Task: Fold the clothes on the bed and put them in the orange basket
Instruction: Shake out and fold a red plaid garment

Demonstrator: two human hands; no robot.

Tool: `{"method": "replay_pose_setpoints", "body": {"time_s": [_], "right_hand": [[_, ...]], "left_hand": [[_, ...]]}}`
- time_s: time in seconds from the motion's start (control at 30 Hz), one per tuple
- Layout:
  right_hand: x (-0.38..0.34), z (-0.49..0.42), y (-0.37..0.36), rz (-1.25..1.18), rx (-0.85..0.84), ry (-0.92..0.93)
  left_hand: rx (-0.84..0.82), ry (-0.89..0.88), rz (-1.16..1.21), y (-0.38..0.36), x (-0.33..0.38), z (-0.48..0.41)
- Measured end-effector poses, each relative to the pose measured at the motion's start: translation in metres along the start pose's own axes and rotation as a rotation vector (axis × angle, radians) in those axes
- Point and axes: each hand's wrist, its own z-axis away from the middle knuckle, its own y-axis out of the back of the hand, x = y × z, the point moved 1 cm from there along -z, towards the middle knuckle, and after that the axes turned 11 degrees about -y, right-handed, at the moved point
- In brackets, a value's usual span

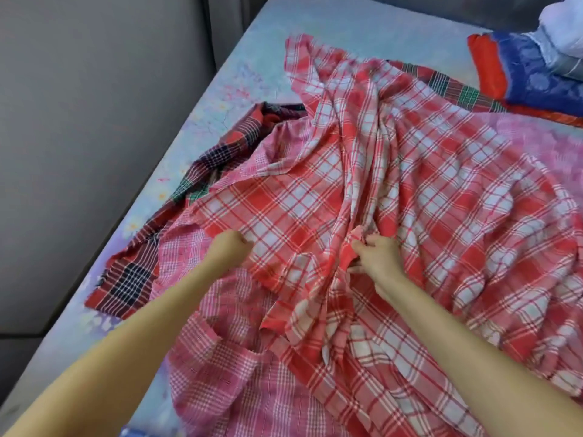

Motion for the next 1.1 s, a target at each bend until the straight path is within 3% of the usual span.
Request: {"method": "replay_pose_setpoints", "body": {"time_s": [0.1,0.17,0.3,0.4,0.5,0.63,0.73,0.87,0.93,1.1], "right_hand": [[0.001,-0.004,-0.008,0.058,-0.059,-0.001],[0.001,-0.008,-0.012,0.09,-0.097,0.009],[-0.003,-0.014,-0.015,0.132,-0.143,0.036],[-0.002,-0.019,-0.013,0.114,-0.145,0.047],[-0.001,-0.018,-0.008,0.091,-0.119,0.064],[-0.013,-0.002,0.006,-0.019,-0.115,0.079],[-0.032,0.022,0.024,-0.131,-0.064,0.157],[-0.076,0.073,0.068,-0.233,0.049,0.346],[-0.101,0.111,0.102,-0.228,0.121,0.478],[-0.139,0.191,0.166,-0.132,0.372,0.806]], "left_hand": [[0.289,0.265,0.087,0.003,-0.034,-0.032],[0.393,0.431,0.196,0.004,-0.056,-0.049],[0.59,0.598,0.709,-0.001,-0.075,-0.07],[0.784,0.54,0.999,0.006,-0.07,-0.076],[0.836,0.326,1.027,0.025,-0.053,-0.075],[0.756,0.062,0.868,0.054,0.008,-0.05],[0.539,-0.292,0.709,0.073,0.083,-0.005],[0.194,-0.621,0.426,0.089,0.174,0.06],[0.105,-0.713,0.381,0.097,0.215,0.092],[0.055,-0.773,0.542,0.124,0.297,0.162]]}}
